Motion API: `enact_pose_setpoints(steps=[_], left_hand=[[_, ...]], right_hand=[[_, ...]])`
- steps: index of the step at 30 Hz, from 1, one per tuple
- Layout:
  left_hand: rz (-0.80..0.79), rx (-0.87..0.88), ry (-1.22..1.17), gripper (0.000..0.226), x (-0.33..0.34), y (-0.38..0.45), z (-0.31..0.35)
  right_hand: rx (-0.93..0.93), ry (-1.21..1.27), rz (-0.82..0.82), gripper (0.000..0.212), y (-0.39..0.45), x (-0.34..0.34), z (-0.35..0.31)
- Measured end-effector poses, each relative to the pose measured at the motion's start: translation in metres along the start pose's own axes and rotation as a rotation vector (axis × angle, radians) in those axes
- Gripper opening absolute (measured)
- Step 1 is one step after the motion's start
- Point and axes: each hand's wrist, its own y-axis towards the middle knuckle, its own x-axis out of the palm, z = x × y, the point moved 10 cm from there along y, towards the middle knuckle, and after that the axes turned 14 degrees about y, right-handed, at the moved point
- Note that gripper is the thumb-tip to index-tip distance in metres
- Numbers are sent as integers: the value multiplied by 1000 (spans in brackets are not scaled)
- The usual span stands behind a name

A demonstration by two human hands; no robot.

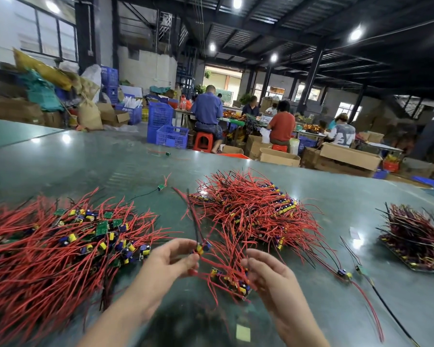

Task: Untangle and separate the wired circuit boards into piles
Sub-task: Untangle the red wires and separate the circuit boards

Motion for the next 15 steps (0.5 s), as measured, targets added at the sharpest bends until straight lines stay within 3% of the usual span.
enact_pose_setpoints(steps=[3, 6, 8, 10, 15], left_hand=[[-98, -65, -148, 30, 23, -8, -9], [-124, -93, -105, 22, 34, -12, -16], [-112, -84, -63, 16, 35, -12, -17], [-110, -59, -29, 24, 34, -12, -14], [-104, -28, -6, 31, 31, -13, -10]], right_hand=[[74, -22, -115, 15, -5, 20, 13], [21, -86, -189, 27, -9, 31, 10], [-5, -118, -205, 19, -10, 32, 8], [-40, -185, -199, 13, -10, 33, 6], [-134, -314, -213, 16, -13, 39, -2]])
